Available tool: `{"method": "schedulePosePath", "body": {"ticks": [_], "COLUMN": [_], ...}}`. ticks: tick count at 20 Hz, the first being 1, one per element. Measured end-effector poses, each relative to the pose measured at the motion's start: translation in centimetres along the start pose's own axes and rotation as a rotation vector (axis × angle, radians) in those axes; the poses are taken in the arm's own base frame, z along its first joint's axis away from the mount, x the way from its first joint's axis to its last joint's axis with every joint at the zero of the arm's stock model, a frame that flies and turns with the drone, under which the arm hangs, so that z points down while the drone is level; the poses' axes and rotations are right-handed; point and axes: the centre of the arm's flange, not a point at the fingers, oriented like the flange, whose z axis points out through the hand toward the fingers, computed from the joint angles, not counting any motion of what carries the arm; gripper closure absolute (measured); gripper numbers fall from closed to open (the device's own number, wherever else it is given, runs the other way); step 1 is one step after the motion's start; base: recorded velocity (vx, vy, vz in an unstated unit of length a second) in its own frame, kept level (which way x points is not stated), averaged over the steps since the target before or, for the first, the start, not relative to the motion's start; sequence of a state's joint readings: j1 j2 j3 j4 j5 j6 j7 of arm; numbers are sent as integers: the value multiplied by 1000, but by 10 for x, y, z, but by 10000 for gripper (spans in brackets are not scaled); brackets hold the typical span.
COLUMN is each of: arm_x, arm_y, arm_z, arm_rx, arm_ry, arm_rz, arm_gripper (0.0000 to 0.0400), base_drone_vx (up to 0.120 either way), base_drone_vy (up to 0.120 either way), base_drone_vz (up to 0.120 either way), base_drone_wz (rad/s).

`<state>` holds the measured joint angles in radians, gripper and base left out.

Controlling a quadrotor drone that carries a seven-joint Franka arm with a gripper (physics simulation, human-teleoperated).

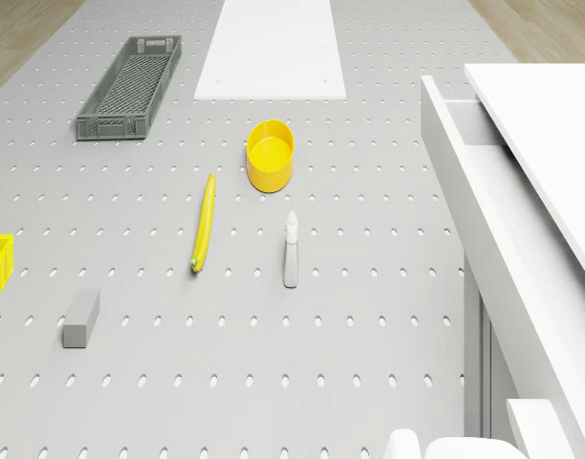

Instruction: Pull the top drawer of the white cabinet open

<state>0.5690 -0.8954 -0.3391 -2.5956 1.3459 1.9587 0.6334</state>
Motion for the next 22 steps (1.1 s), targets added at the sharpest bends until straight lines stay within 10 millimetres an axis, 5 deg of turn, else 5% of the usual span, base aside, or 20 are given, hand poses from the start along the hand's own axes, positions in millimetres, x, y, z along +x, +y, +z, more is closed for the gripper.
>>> {"method": "schedulePosePath", "body": {"ticks": [5, 6, 14, 15, 16, 17, 20, 22], "arm_x": [2, -6, 2, 13, 24, 23, 13, 11], "arm_y": [1, -2, 2, 7, 15, 15, 8, 7], "arm_z": [-23, -29, -71, -75, -84, -98, -114, -122], "arm_rx": [5, -5, 5, 4, -49, -46, -13, -4], "arm_ry": [-3, 6, -2, -1, 28, 20, -2, -5], "arm_rz": [1, 41, 1, -31, -48, -3, 11, 4], "arm_gripper": [256, 178, 250, 222, 56, 29, 165, 152], "base_drone_vx": [0, 0, 0, 0, 0, 0, 0, 0], "base_drone_vy": [0, 0, 0, 0, 0, 0, 0, 0], "base_drone_vz": [0, 0, 0, 0, 0, 0, 0, 0], "base_drone_wz": [0, 0, 0, 0, 0, 0, 0, 0]}}
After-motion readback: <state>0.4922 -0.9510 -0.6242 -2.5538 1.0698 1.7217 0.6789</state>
